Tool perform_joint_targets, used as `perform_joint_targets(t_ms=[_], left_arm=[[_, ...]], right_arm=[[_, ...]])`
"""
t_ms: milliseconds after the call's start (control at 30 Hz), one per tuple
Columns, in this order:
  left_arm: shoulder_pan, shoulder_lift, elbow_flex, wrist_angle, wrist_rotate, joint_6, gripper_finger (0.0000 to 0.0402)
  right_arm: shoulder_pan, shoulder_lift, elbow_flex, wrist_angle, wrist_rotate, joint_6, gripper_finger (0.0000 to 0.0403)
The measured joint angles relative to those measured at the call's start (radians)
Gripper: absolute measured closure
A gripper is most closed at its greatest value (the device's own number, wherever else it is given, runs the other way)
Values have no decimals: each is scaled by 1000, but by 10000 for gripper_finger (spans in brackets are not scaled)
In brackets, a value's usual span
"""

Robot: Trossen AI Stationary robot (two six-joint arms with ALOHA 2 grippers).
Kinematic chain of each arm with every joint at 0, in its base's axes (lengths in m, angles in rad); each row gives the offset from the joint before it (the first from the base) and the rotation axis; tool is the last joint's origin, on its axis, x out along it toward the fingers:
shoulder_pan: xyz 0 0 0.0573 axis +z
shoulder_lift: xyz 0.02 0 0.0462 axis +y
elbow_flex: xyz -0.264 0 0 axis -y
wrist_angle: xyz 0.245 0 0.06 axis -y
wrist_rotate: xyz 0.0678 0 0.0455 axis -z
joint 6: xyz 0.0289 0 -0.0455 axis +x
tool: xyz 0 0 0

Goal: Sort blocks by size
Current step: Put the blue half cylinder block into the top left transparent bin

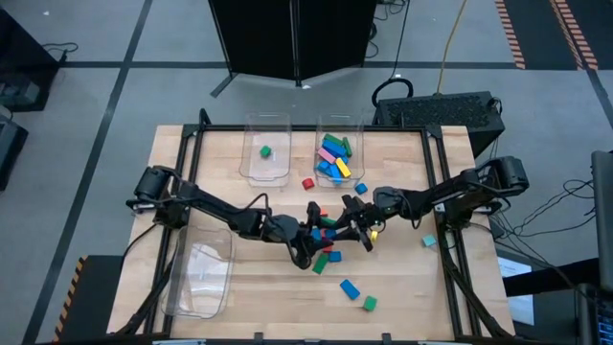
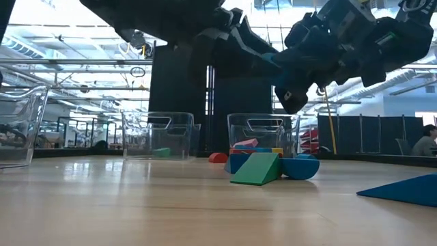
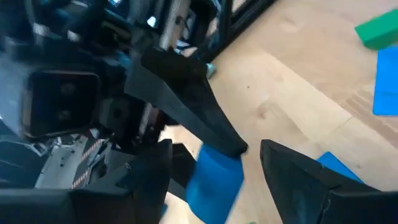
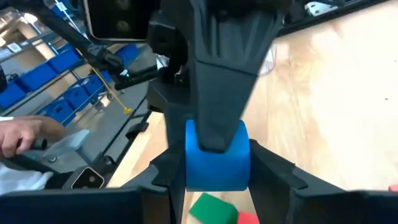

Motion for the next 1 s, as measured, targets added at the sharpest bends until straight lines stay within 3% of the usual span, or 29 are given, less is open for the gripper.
perform_joint_targets(t_ms=[400,800,1000], left_arm=[[7,0,-1,2,-2,-1,162],[6,0,-1,-14,-2,5,295],[5,0,-2,-13,-4,8,311]], right_arm=[[18,0,-1,7,-2,2,275],[17,0,-1,9,-8,7,275],[17,0,-2,8,-8,10,264]])
